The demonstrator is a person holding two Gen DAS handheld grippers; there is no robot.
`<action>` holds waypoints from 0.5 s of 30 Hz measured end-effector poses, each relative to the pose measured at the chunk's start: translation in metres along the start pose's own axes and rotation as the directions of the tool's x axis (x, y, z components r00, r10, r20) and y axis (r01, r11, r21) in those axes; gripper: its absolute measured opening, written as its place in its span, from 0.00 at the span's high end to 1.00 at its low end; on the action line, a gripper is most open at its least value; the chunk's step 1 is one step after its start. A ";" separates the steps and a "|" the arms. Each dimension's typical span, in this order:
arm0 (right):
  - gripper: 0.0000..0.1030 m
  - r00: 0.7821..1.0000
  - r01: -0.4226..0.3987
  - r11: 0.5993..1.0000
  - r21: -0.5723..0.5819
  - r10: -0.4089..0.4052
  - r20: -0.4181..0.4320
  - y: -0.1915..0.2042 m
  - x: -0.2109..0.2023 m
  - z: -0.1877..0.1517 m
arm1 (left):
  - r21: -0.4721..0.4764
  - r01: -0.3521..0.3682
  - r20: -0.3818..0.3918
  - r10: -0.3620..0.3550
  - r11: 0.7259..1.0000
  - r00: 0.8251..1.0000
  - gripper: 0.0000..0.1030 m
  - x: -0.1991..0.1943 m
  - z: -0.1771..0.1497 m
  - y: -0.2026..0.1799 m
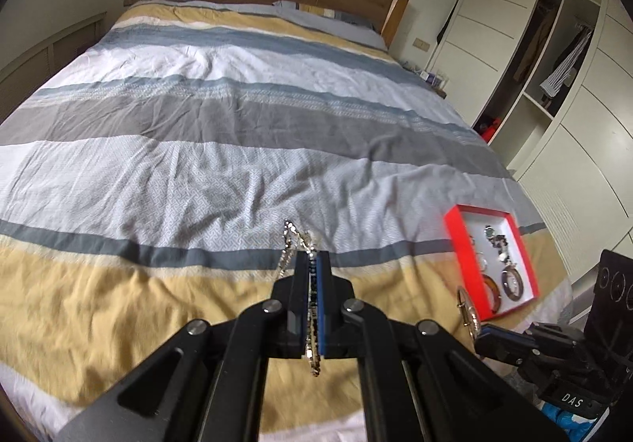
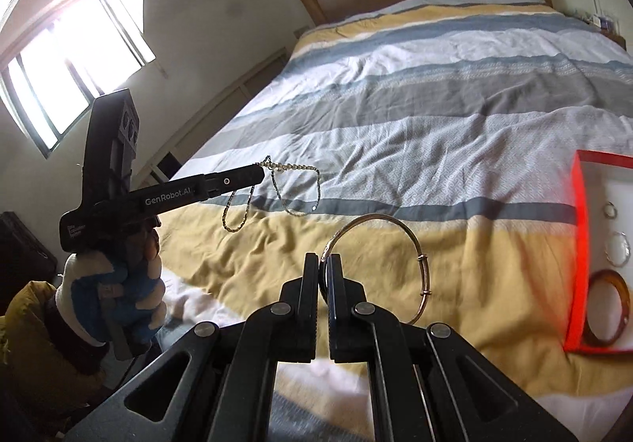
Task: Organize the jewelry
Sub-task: 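Carry the necklace and bangle with both tools over the red box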
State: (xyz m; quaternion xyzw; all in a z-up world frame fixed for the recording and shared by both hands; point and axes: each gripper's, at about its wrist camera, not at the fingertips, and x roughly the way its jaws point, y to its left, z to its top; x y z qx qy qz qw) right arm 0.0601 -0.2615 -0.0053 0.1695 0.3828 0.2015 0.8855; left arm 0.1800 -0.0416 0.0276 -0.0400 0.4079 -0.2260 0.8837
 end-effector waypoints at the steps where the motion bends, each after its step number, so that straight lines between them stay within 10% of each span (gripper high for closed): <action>1: 0.96 1.000 -0.001 1.000 -0.003 0.001 0.011 0.004 -0.009 -0.004 | 0.003 0.000 0.007 0.000 1.000 1.000 0.98 -0.008 -0.003 -0.003; 15: 0.96 0.981 0.025 0.999 -0.023 -0.020 0.191 0.026 -0.124 -0.033 | 0.100 0.039 0.094 -0.049 0.994 0.994 0.98 -0.090 -0.023 -0.085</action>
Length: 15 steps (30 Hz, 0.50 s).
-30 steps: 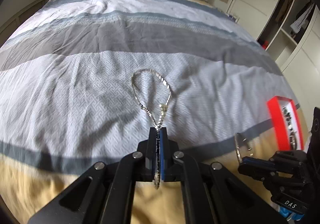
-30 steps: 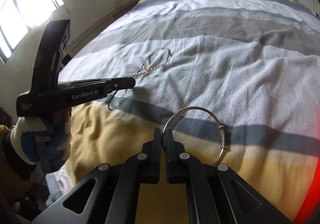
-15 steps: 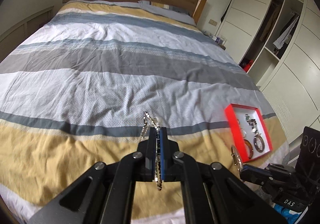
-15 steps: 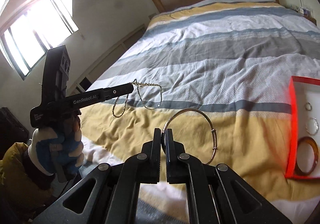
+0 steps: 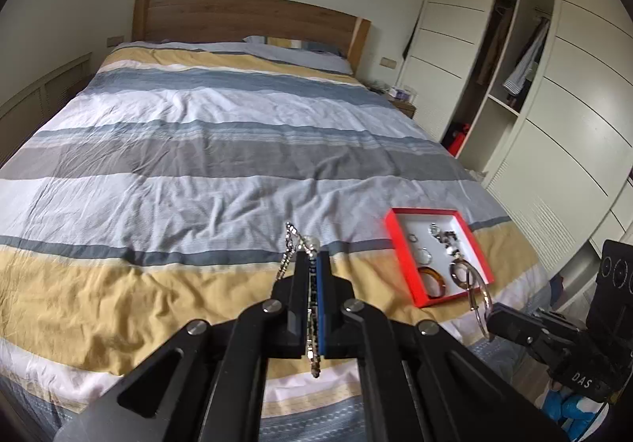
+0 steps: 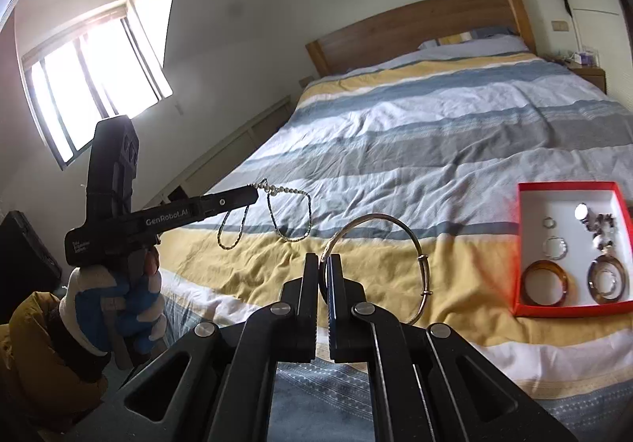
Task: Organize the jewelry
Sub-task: 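Carry the necklace and bangle with both tools over the red box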
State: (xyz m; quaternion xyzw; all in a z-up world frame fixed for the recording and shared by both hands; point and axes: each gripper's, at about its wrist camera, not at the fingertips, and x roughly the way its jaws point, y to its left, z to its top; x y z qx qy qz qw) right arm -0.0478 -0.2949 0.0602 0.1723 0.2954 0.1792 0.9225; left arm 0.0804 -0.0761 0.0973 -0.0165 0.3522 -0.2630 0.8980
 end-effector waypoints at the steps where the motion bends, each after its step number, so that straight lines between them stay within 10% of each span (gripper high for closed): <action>1: 0.96 1.000 0.005 1.000 0.006 -0.005 0.011 -0.004 -0.006 0.000 | 0.008 0.006 -0.001 -0.006 1.000 1.000 0.98 0.001 0.000 -0.006; 15: 0.96 0.989 0.120 0.984 0.129 -0.130 0.066 -0.118 -0.049 0.008 | 0.117 0.170 -0.100 -0.159 0.978 0.982 0.98 0.082 0.020 -0.129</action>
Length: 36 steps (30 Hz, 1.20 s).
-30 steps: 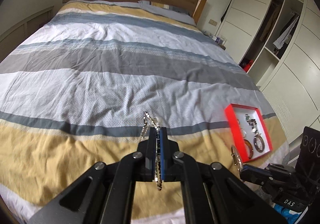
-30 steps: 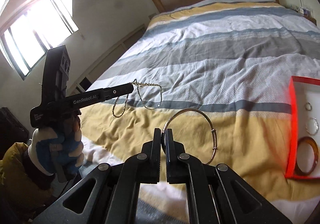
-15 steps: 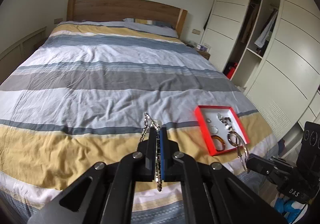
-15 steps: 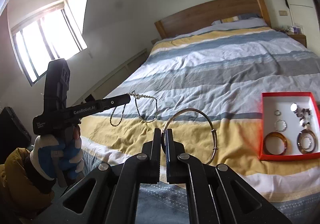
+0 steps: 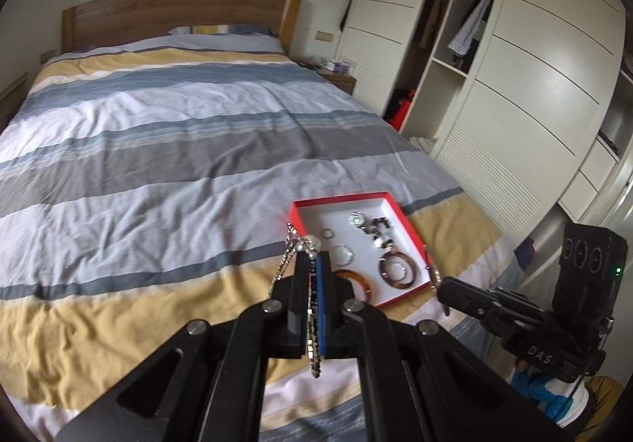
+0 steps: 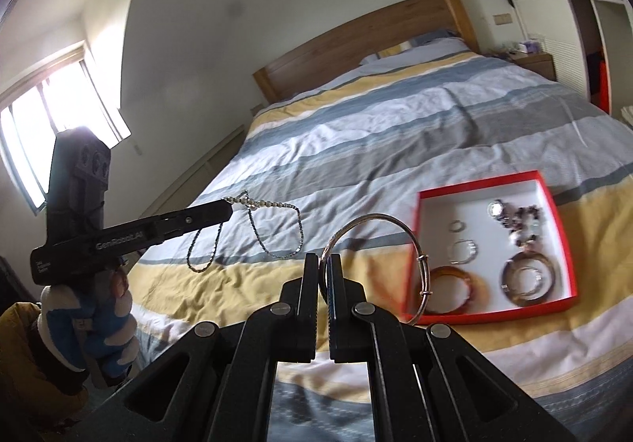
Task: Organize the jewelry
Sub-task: 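Carry the necklace and bangle with both tools over the red box, then open both tools to drop the necklace and bangle into the box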
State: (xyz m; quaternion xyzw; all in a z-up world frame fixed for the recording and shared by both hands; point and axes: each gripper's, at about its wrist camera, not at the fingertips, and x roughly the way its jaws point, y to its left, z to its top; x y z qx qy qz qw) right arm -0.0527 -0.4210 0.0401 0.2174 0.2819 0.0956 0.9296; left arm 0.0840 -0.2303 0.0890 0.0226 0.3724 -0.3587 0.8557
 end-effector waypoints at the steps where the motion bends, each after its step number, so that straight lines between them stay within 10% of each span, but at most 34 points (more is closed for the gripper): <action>1: 0.96 1.000 0.014 1.000 0.008 -0.014 -0.001 -0.010 0.001 0.002 | 0.006 0.013 -0.009 -0.013 1.000 1.000 0.98 0.011 0.003 -0.007; 18: 0.96 0.969 0.218 0.975 0.031 -0.213 -0.126 -0.145 0.081 0.037 | 0.037 0.057 -0.198 -0.049 0.998 0.979 0.98 0.196 0.010 -0.037; 36: 0.95 0.928 0.280 0.960 0.018 -0.266 -0.260 -0.175 0.135 0.011 | 0.008 0.015 -0.321 -0.011 1.000 0.947 0.96 0.249 -0.037 -0.018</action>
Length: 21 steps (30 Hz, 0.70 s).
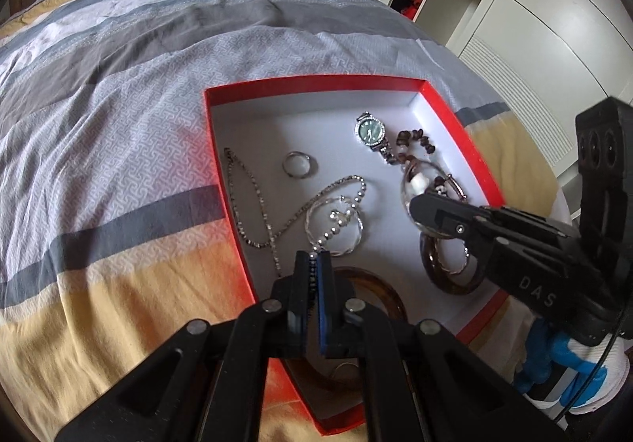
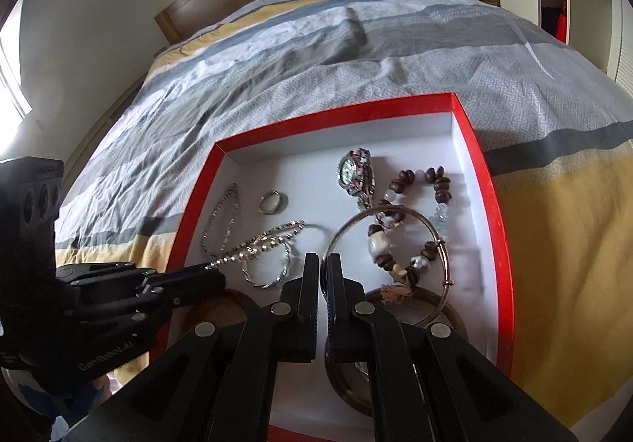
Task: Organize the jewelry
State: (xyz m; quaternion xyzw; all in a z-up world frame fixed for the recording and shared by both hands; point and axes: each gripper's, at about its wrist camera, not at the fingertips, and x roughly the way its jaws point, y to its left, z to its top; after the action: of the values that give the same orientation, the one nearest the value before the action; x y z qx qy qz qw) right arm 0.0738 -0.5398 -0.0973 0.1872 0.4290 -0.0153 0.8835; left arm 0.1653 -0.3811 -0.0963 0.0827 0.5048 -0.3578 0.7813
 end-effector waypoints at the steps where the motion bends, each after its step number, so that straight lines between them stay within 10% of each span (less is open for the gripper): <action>1: 0.94 1.000 0.003 1.000 0.006 -0.003 -0.001 -0.001 0.000 -0.001 | -0.003 0.004 -0.005 -0.004 1.000 1.000 0.96 0.000 -0.001 0.001; 9: 0.89 0.999 0.032 0.999 0.011 -0.032 0.007 -0.001 -0.016 -0.006 | -0.001 0.032 0.009 -0.032 0.999 0.999 0.68 -0.022 -0.005 -0.006; 21: 0.65 0.994 0.076 0.997 -0.010 -0.075 0.081 0.041 -0.085 -0.020 | -0.017 -0.064 0.113 0.066 0.998 0.991 0.65 -0.115 -0.043 0.001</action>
State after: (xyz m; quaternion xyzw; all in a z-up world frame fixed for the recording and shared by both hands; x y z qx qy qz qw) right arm 0.0127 -0.5058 -0.0303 0.1643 0.3999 -0.0534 0.9001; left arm 0.1077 -0.3041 -0.0194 0.0732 0.4589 -0.3329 0.8205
